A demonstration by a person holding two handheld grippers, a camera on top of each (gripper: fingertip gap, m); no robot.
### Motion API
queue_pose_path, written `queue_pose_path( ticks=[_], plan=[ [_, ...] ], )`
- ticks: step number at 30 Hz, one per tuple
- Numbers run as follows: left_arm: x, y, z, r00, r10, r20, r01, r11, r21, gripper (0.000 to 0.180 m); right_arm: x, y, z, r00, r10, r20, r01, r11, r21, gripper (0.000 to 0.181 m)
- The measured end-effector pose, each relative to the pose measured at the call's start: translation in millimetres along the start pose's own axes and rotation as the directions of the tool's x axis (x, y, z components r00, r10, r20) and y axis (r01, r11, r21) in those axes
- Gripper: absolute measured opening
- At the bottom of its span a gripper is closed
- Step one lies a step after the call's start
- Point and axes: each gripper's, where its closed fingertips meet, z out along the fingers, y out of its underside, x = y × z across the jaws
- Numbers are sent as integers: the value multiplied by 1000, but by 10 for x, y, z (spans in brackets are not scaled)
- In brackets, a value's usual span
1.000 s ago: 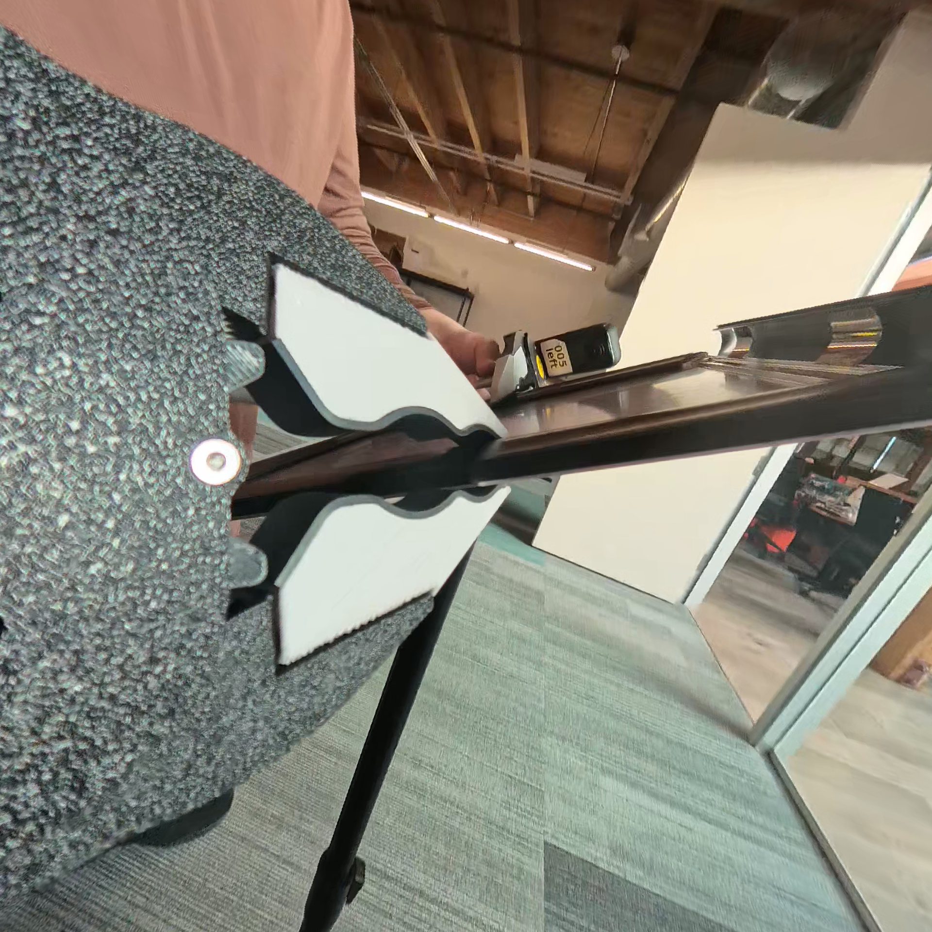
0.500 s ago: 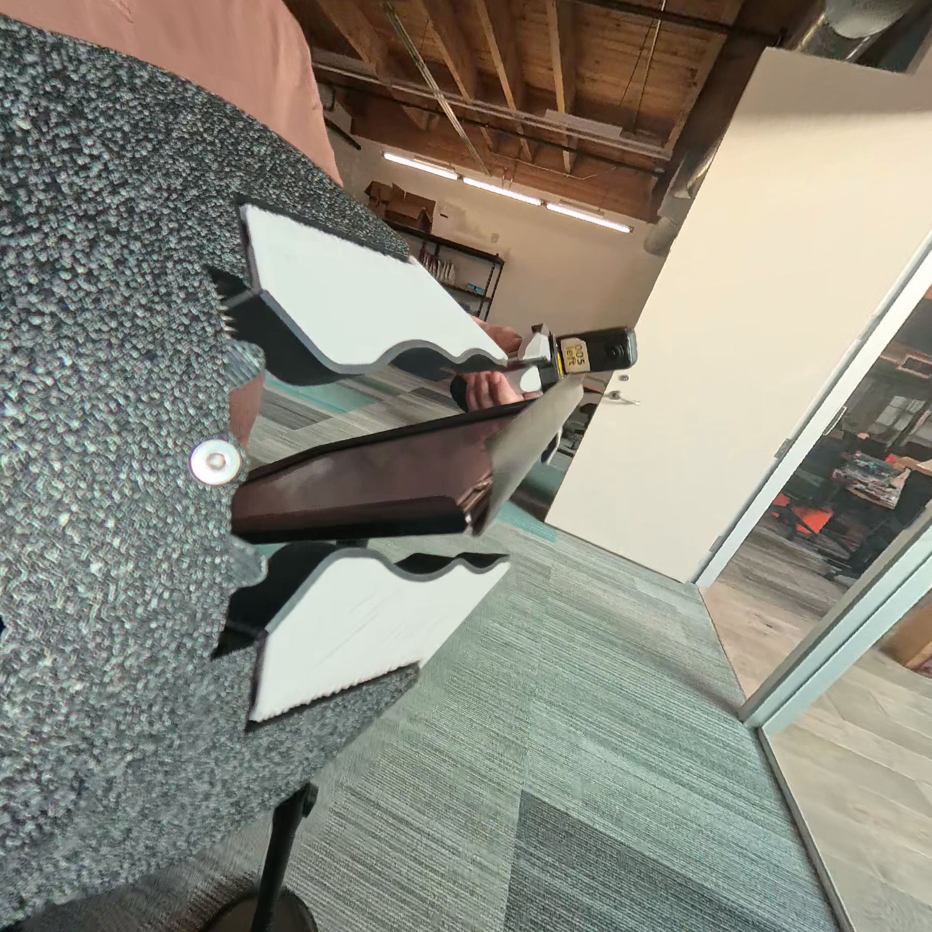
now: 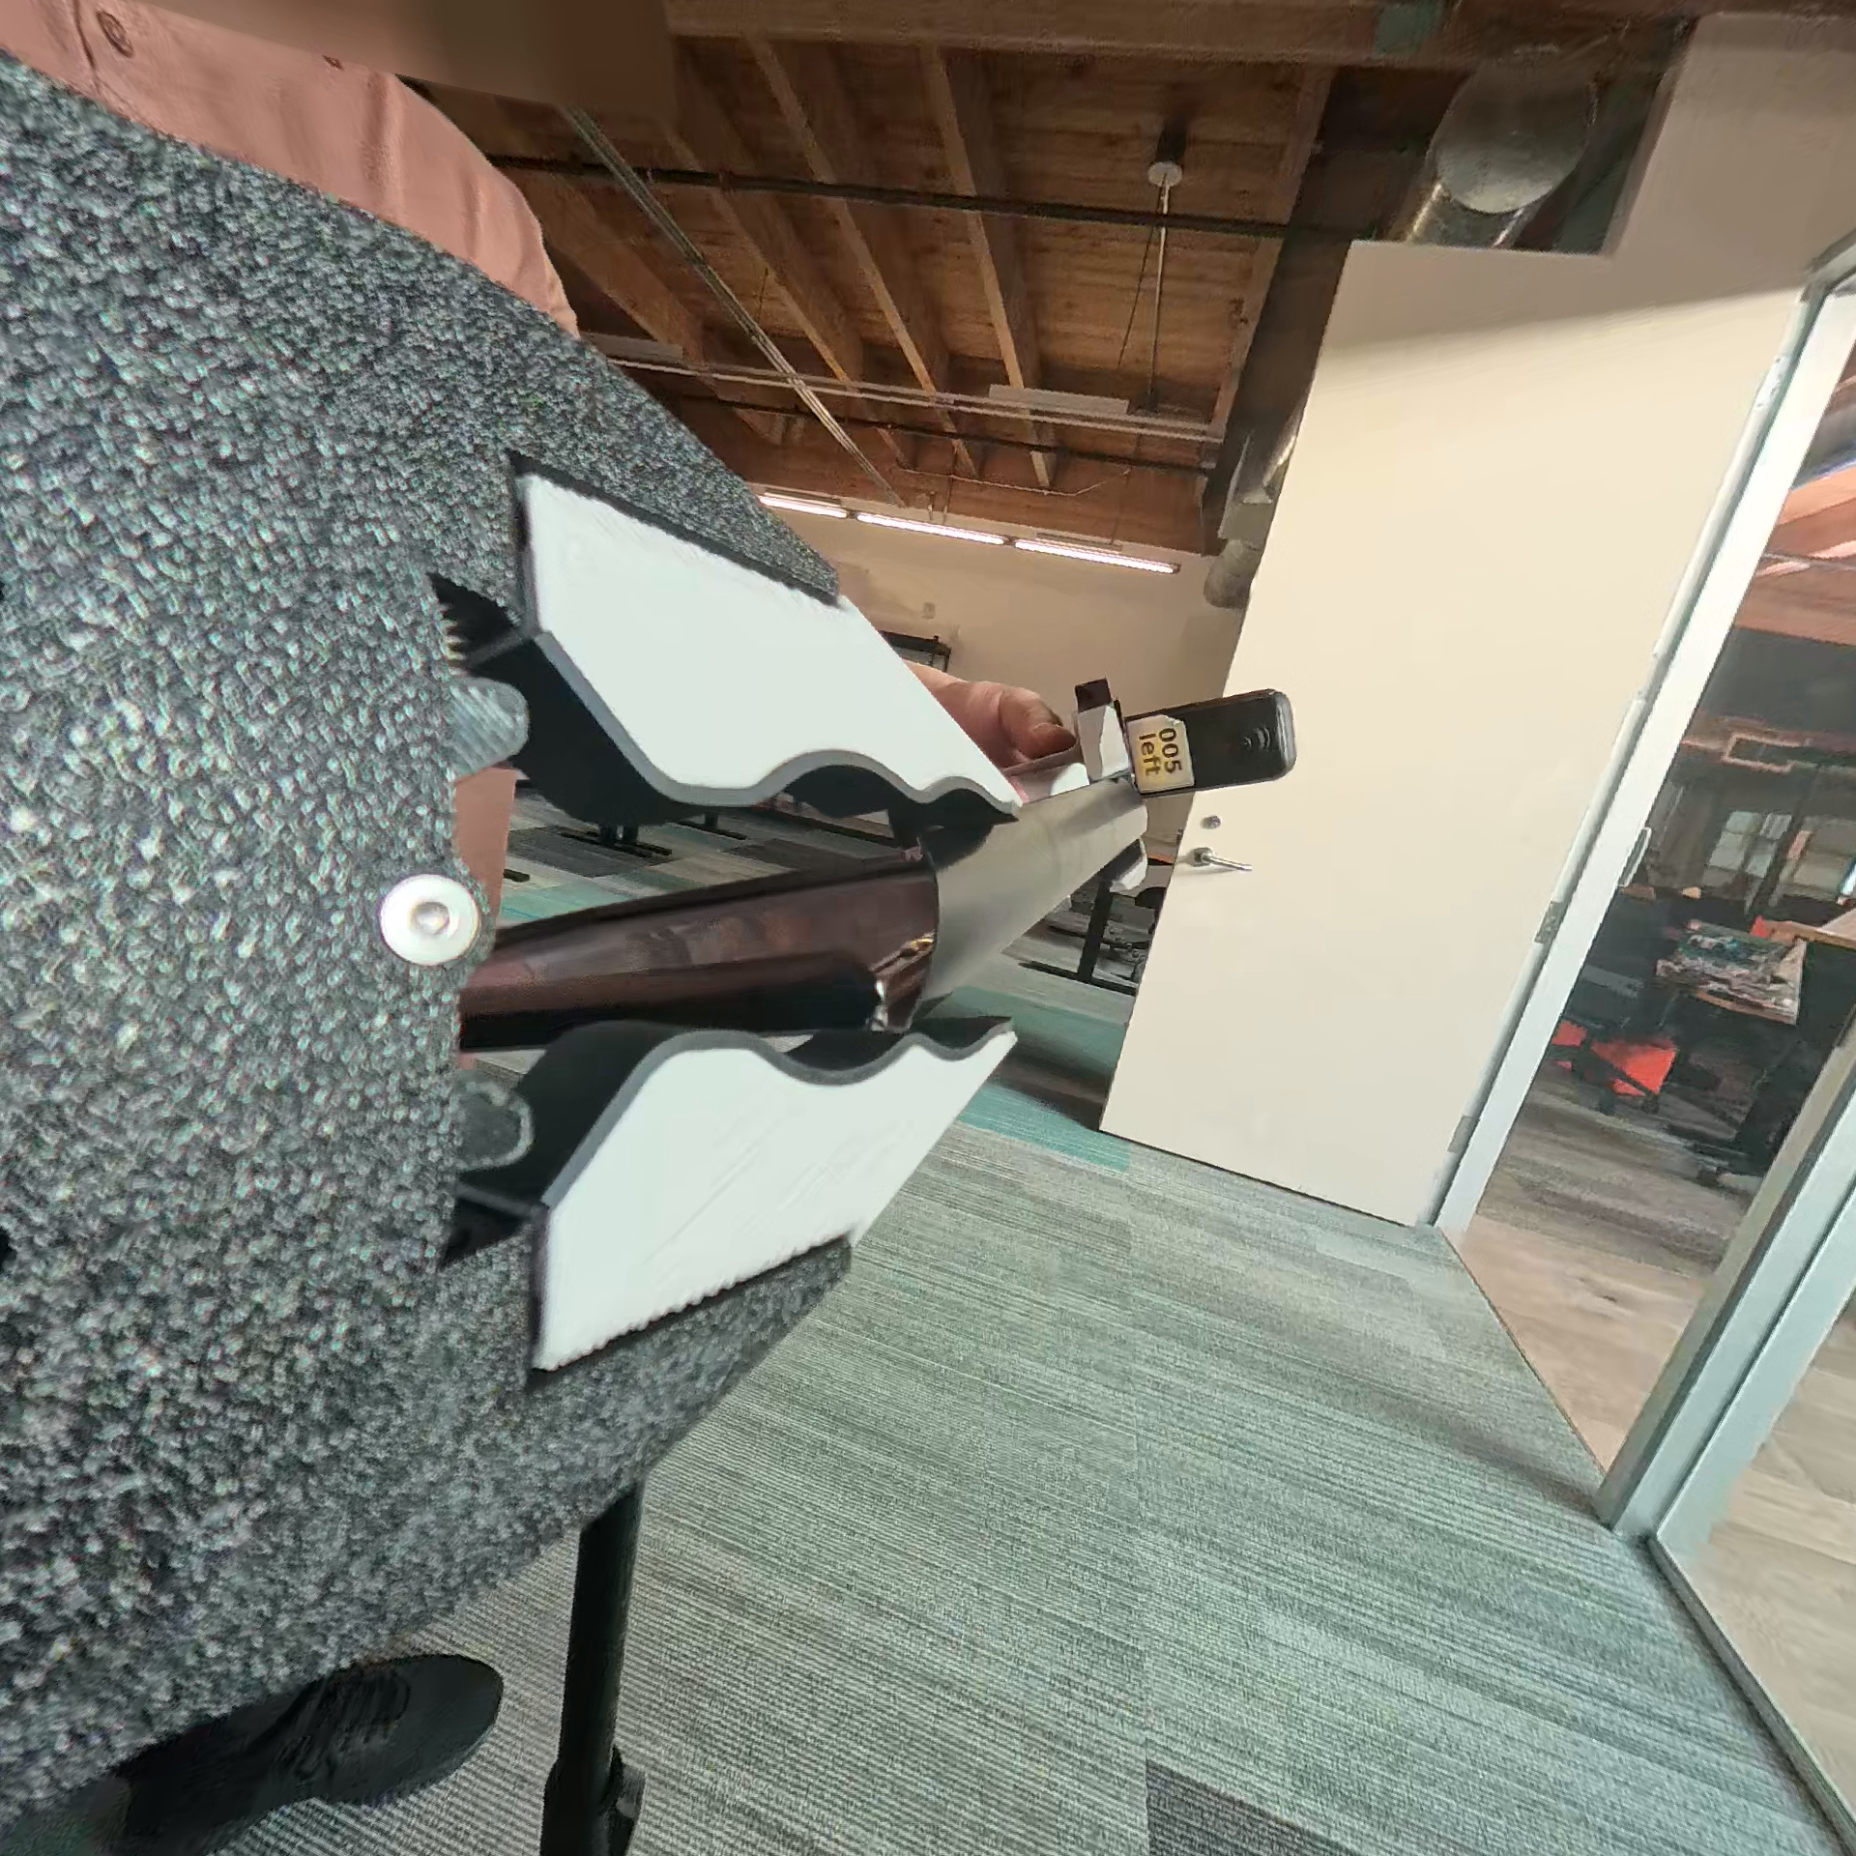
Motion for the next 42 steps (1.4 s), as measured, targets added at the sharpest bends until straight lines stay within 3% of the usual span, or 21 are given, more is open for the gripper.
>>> queue_pose_path(
  ticks=[3,8,10,12,14,16,17,18,20,24,27,32,36,42],
  plan=[
    [100,-80,16,998,37,-50,-34,997,65,31,-66,-131,-10,998,-68,2,68,994,84,36],
    [164,-23,-47,987,159,-26,-160,987,-9,34,-157,-147,-8,988,-156,-9,156,987,47,38],
    [41,123,-123,966,252,61,-247,965,-82,61,-163,-141,0,973,-228,-40,230,973,37,40],
    [4,380,-189,955,289,69,-275,948,-164,62,-164,-152,-8,939,-331,-95,334,942,17,42],
    [-30,685,-204,950,307,59,-286,929,-235,54,-200,-169,-21,875,-458,-160,460,888,-26,41],
    [-61,945,-155,942,333,40,-308,906,-291,18,-295,-196,-23,787,-579,-214,574,814,-91,46],
    [-79,954,-128,934,353,51,-328,906,-267,13,-356,-225,-24,729,-638,-246,628,767,-130,47],
    [-52,959,-101,941,336,33,-319,915,-247,12,-444,-259,-21,665,-697,-268,679,714,-171,43],
    [-39,928,-56,941,338,27,-325,923,-208,12,-652,-359,-8,533,-786,-312,754,609,-245,5],
    [-8,901,-44,926,376,12,-369,915,-162,11,-1278,-568,104,334,-878,-342,833,445,-328,0],
    [4,888,-54,926,377,-4,-375,918,-130,11,-1428,-511,281,257,-922,-290,810,369,-455,0],
    [-8,826,-50,930,366,13,-364,928,-73,11,-565,-49,447,272,-944,-188,575,316,-755,0],
    [-25,764,-89,945,327,21,-327,945,-17,9,-503,36,470,281,-944,-173,594,312,-742,0],
    [-12,717,-38,959,282,12,-283,958,39,8,-450,183,433,127,-985,-118,623,172,-763,0]
  ],
)
